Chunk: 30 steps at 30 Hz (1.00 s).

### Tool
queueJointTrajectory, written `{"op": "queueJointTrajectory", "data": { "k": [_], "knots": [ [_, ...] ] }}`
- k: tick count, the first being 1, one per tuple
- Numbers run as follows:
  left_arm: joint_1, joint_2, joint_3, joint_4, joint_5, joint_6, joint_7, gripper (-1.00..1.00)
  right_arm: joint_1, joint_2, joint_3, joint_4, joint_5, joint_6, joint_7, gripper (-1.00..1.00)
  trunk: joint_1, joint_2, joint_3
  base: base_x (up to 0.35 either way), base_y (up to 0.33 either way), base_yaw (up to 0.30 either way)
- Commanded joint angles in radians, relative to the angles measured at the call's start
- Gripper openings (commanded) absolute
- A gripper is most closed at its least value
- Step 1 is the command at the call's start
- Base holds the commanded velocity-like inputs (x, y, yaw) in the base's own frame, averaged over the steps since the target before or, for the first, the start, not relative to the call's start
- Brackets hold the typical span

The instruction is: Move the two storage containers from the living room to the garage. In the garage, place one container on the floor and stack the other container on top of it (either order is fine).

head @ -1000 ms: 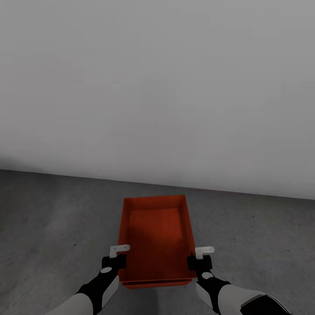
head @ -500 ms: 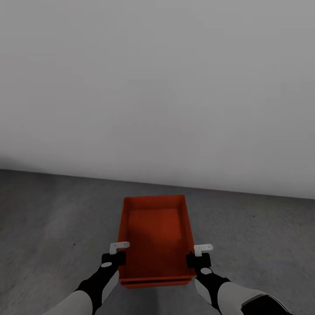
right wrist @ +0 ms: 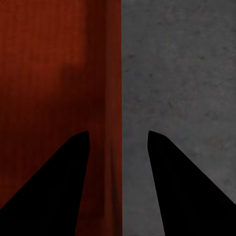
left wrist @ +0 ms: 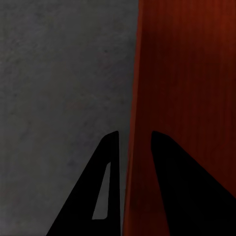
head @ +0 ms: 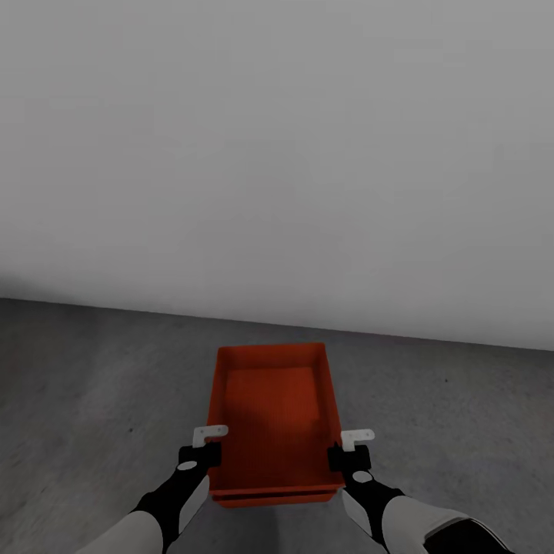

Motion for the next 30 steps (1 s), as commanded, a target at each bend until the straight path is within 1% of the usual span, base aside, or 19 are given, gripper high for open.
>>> {"op": "queueJointTrajectory", "data": {
  "k": [1, 16, 17, 21, 30],
  "knots": [
    [0.001, 0.012, 0.022, 0.064, -0.007, -0.090, 0.014, -1.00, 0.000, 0.002, -0.036, -0.003, 0.022, -0.095, 0.007, -1.00, 0.009, 0.000, -0.001, 0.000, 0.000, 0.000],
    [0.001, 0.016, 0.021, 0.064, -0.016, -0.090, 0.011, -1.00, 0.000, 0.002, -0.035, -0.003, 0.034, -0.095, 0.009, -1.00, 0.009, 0.000, -0.001, 0.000, 0.000, 0.000],
    [0.001, 0.016, 0.020, 0.064, -0.017, -0.090, 0.011, 1.00, 0.000, 0.002, -0.035, -0.003, 0.034, -0.095, 0.009, 1.00, 0.009, 0.000, -0.001, 0.000, 0.000, 0.000],
    [0.001, 0.017, 0.019, 0.065, -0.011, -0.089, 0.011, 1.00, 0.000, 0.002, -0.035, -0.003, 0.028, -0.095, 0.008, 1.00, 0.009, 0.000, -0.001, 0.000, 0.000, 0.000],
    [0.001, 0.016, 0.019, 0.063, -0.018, -0.090, 0.010, 1.00, 0.000, 0.003, -0.035, -0.003, 0.030, -0.096, 0.008, 1.00, 0.009, 0.000, -0.001, 0.000, 0.000, 0.000]
  ]
}}
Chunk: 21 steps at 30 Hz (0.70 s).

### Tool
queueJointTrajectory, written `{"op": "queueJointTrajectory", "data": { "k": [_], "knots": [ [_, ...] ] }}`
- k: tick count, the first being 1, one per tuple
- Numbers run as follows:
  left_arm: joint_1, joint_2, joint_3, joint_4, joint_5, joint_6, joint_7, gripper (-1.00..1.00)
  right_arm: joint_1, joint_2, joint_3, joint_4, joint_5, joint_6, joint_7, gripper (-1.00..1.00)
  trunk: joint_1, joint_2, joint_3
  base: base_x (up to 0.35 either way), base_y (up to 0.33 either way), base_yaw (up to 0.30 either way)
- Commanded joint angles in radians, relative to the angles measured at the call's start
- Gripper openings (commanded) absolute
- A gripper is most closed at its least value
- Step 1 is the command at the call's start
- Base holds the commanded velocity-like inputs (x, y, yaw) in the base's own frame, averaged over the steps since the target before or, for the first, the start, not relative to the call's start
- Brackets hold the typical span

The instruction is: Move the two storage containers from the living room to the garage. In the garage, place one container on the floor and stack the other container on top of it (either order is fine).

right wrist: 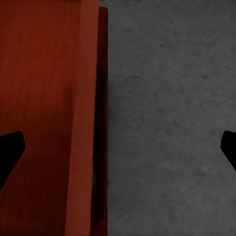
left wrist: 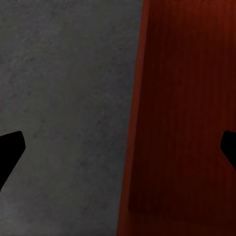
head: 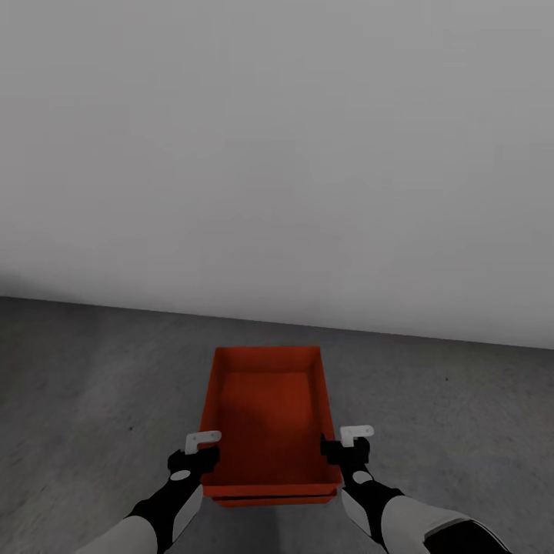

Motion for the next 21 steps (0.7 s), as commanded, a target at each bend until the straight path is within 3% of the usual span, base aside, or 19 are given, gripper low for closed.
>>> {"op": "queueJointTrajectory", "data": {
  "k": [1, 21],
  "knots": [
    [-0.001, 0.000, -0.009, 0.001, 0.011, -0.004, 0.006, 1.00, -0.001, 0.001, 0.009, 0.001, -0.009, -0.004, -0.002, 1.00, 0.000, 0.000, -0.001, 0.000, 0.000, 0.000],
    [-0.001, -0.002, -0.009, 0.000, 0.020, -0.004, 0.008, 1.00, -0.001, 0.001, 0.007, 0.001, -0.018, -0.004, -0.006, 1.00, 0.000, 0.000, -0.001, 0.000, 0.000, 0.000]
  ]
}}
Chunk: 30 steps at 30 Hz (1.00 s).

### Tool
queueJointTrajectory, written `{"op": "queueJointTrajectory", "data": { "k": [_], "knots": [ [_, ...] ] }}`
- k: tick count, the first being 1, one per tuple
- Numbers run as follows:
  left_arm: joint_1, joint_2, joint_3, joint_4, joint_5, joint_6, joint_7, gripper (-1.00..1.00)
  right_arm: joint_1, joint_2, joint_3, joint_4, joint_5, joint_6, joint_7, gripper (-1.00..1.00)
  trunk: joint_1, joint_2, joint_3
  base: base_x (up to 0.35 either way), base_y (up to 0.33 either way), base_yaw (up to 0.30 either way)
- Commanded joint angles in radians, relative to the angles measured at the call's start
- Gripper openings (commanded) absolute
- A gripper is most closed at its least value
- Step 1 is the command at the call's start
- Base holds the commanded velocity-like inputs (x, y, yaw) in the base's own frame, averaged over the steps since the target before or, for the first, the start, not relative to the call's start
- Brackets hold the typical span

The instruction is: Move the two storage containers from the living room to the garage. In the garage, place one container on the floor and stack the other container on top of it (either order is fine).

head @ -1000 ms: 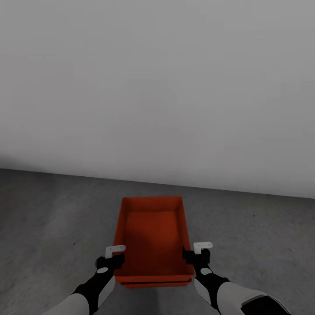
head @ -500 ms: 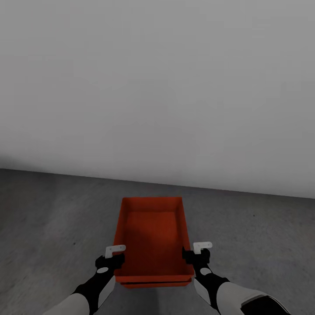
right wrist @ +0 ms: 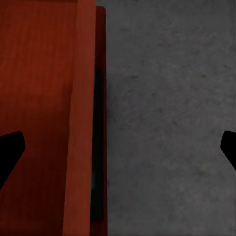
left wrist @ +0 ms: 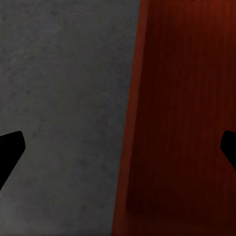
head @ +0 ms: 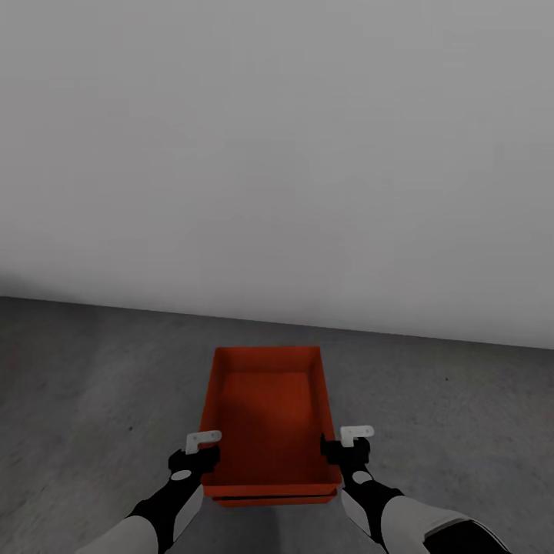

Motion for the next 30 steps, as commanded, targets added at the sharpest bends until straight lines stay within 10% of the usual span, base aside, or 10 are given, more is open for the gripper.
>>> {"op": "queueJointTrajectory", "data": {
  "k": [1, 30],
  "knots": [
    [-0.001, 0.000, -0.009, 0.001, 0.011, -0.004, 0.006, 1.00, -0.001, 0.001, 0.009, 0.001, -0.010, -0.004, -0.002, 1.00, -0.004, 0.007, 0.002, 0.000, 0.000, 0.000],
    [-0.001, 0.007, -0.008, 0.002, 0.009, -0.003, 0.004, 1.00, -0.001, 0.001, 0.009, 0.001, -0.012, -0.004, -0.002, 1.00, -0.115, 0.210, 0.093, 0.000, 0.000, 0.000]
  ]
}}
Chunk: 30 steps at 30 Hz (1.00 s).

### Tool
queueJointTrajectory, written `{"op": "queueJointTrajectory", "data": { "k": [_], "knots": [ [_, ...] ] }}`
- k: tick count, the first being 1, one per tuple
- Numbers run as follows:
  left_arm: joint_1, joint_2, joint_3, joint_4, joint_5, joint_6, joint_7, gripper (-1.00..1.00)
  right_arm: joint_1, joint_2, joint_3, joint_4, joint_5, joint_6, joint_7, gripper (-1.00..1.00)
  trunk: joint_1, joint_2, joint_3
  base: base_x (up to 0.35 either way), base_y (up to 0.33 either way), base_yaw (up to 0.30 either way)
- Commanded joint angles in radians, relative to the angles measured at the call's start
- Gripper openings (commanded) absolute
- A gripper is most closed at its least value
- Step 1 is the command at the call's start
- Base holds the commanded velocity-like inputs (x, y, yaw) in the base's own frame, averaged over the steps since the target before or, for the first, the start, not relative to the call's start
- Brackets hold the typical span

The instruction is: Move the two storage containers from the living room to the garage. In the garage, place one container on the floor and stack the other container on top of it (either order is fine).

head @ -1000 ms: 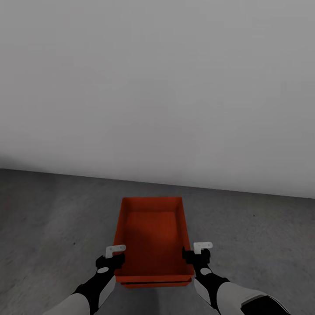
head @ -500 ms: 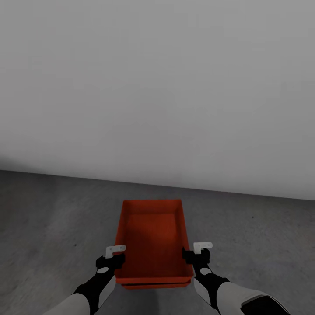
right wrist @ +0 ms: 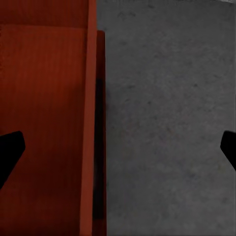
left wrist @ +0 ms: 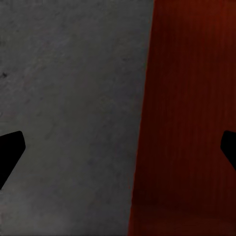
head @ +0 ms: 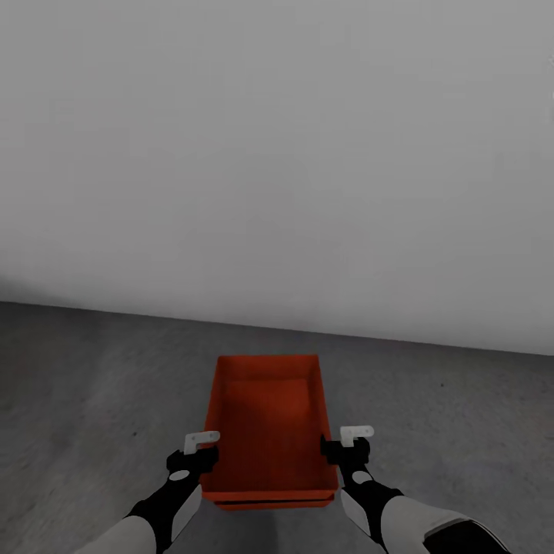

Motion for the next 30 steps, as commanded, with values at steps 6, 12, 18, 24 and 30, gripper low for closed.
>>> {"op": "queueJointTrajectory", "data": {
  "k": [6, 12, 18, 24, 30],
  "knots": [
    [-0.001, 0.002, -0.008, 0.009, 0.013, -0.004, 0.006, 1.00, -0.001, -0.002, 0.009, 0.001, -0.010, -0.005, -0.001, 1.00, -0.023, 0.042, 0.018, 0.000, 0.000, 0.000],
    [-0.001, 0.003, -0.007, 0.029, 0.013, -0.004, 0.006, 1.00, -0.001, -0.007, 0.009, 0.005, -0.007, -0.005, -0.004, 1.00, -0.046, 0.084, 0.037, 0.000, 0.000, 0.000],
    [-0.001, 0.021, -0.006, 0.062, 0.015, -0.005, 0.007, 1.00, -0.002, -0.013, 0.009, 0.006, -0.007, -0.004, -0.008, 1.00, -0.069, 0.126, 0.056, 0.000, 0.000, 0.000],
    [-0.001, 0.027, -0.005, 0.078, 0.015, -0.006, 0.007, 1.00, -0.002, -0.015, 0.010, 0.010, -0.001, -0.002, -0.001, 1.00, -0.092, 0.168, 0.075, 0.000, 0.000, 0.000],
    [-0.001, 0.028, -0.004, 0.082, 0.015, -0.006, 0.007, 1.00, -0.002, -0.016, 0.010, 0.020, 0.000, 0.008, 0.001, 1.00, -0.115, 0.210, 0.093, 0.000, 0.000, 0.000]
  ]
}}
